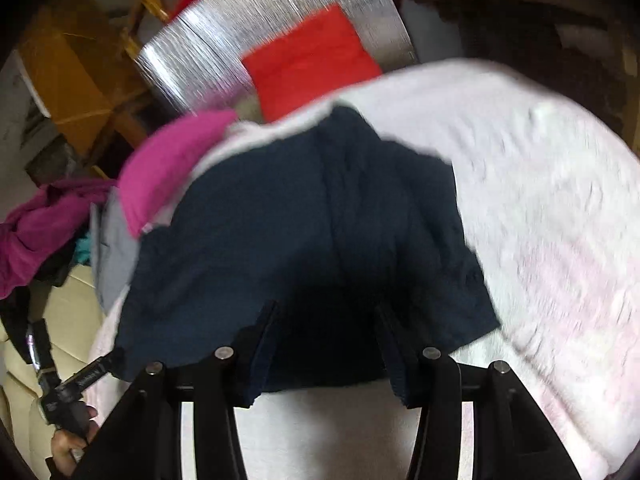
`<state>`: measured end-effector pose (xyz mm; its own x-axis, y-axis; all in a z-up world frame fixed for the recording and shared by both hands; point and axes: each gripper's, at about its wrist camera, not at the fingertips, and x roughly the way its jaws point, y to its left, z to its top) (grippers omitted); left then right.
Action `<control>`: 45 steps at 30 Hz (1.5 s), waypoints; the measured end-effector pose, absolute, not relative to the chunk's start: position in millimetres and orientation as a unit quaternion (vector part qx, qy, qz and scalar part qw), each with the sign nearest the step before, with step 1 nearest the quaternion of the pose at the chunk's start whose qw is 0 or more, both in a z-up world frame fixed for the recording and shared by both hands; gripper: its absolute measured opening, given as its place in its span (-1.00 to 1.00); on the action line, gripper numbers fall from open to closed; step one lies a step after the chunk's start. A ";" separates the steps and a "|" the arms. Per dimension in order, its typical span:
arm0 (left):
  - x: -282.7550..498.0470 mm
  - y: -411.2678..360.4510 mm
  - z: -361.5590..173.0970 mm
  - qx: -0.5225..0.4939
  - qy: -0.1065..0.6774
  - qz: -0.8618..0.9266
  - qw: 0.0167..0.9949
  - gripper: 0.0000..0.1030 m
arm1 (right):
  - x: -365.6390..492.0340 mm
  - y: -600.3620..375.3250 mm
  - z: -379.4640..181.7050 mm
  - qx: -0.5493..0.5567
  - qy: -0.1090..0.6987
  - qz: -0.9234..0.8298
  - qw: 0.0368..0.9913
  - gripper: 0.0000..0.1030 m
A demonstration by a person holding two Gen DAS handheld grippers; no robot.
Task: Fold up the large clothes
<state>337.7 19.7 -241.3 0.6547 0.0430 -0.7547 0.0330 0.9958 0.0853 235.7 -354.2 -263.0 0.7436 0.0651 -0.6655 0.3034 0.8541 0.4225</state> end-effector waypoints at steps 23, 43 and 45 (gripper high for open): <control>329.5 -0.8 -226.2 0.095 0.365 -0.019 0.926 0.48 | 259.8 -396.2 -262.5 0.288 0.352 -0.101 0.885 0.07; 393.3 89.9 -291.1 -0.226 0.489 -0.061 0.840 0.44 | 259.4 -461.2 -333.3 0.458 0.336 -0.073 0.820 0.33; 396.8 86.8 -291.6 -0.228 0.487 -0.073 0.840 0.20 | 262.8 -451.5 -327.1 0.429 0.350 -0.080 0.829 0.03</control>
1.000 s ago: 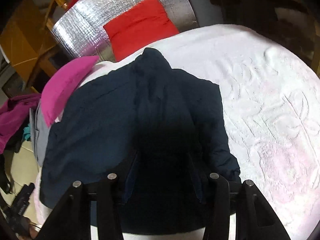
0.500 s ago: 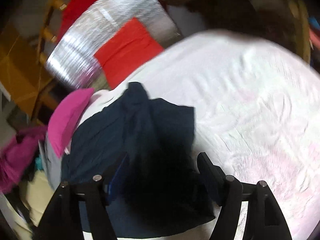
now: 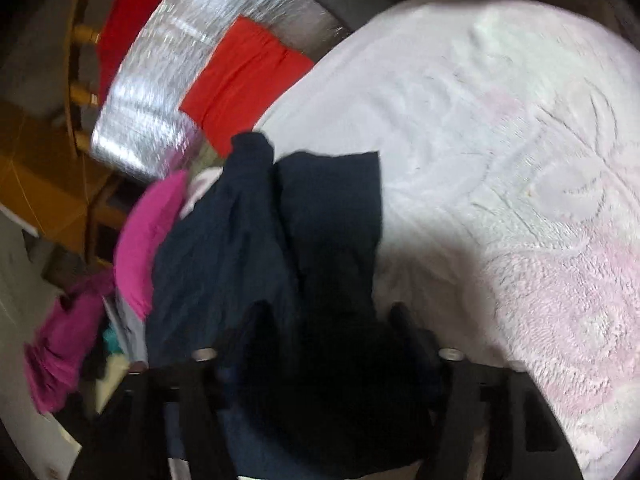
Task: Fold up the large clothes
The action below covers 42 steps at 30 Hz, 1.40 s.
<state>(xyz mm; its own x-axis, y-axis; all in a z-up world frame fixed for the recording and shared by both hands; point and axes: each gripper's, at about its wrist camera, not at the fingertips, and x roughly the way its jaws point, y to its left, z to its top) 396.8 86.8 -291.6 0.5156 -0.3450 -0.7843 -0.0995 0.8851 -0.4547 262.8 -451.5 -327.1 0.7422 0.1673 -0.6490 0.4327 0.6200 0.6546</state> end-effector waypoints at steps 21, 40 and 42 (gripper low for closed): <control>362.2 93.3 -256.1 -0.170 0.453 -0.039 0.874 0.30 | 202.9 -427.8 -266.3 0.369 0.309 -0.134 0.866 0.23; 356.9 107.6 -293.3 -0.365 0.506 -0.094 0.776 0.52 | 216.4 -412.4 -337.0 0.548 0.340 -0.069 0.761 0.42; 360.8 108.5 -293.3 -0.369 0.497 -0.094 0.780 0.44 | 224.2 -416.4 -342.4 0.560 0.324 -0.079 0.758 0.31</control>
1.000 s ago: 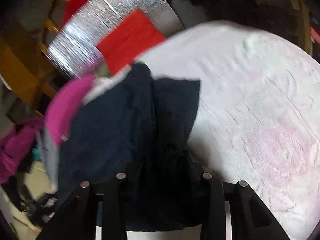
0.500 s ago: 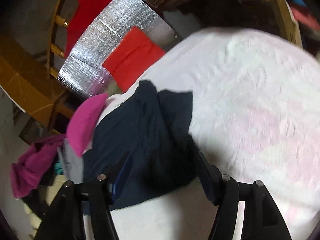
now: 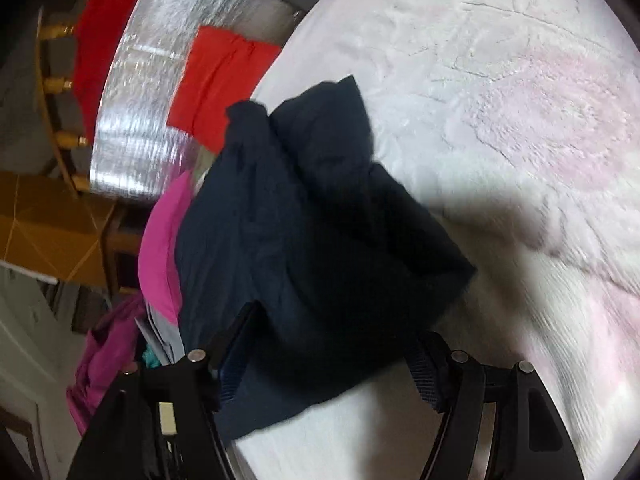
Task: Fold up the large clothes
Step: 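Release the folded jacket and pull both grippers back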
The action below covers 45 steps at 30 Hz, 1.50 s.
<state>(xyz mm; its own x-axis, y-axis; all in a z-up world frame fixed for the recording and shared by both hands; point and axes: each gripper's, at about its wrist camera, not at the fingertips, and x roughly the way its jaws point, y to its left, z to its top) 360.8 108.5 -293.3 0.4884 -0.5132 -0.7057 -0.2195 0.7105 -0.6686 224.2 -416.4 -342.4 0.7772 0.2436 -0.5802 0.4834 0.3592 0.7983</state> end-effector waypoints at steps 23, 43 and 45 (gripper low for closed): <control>289.2 35.4 -209.6 -0.015 0.407 0.029 0.913 0.54 | 168.9 -394.6 -273.2 0.353 0.344 -0.127 0.861 0.38; 117.3 9.7 -28.6 0.072 0.208 0.053 0.974 0.86 | 47.8 -294.2 -102.6 0.140 0.222 -0.134 0.956 0.65; 103.5 10.5 -18.9 0.065 0.197 0.050 0.977 0.86 | 36.7 -284.8 -89.4 0.126 0.209 -0.135 0.960 0.71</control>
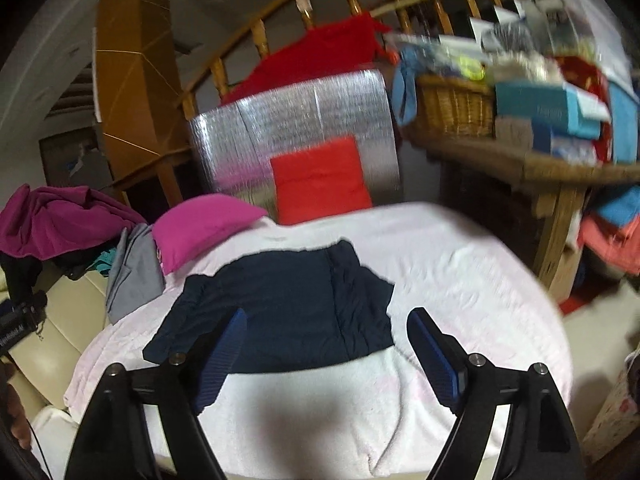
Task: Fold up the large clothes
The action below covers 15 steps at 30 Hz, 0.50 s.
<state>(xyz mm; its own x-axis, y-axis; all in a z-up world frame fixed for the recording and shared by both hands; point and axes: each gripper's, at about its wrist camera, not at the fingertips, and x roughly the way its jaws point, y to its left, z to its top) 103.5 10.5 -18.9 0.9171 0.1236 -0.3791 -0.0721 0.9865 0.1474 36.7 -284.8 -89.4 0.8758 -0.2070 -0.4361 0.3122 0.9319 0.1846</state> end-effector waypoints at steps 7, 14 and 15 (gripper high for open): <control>61.6 6.8 9.4 0.062 0.163 0.047 0.984 0.89 | -13.1 -265.4 -50.7 0.113 0.160 -0.148 0.969 1.00; 29.6 0.6 23.7 0.063 0.145 0.040 0.987 0.94 | -35.8 -257.6 -34.1 0.088 0.175 -0.171 0.966 1.00; 25.4 0.0 24.3 0.064 0.145 0.037 0.987 0.94 | -37.9 -256.7 -33.2 0.087 0.178 -0.171 0.965 1.00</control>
<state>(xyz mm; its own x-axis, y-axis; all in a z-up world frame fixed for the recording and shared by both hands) 25.4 0.0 24.3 0.9551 0.0926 -0.2816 -0.0553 0.9890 0.1374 -37.9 -256.7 -33.2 0.8783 -0.2985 -0.3736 0.3602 0.9268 0.1062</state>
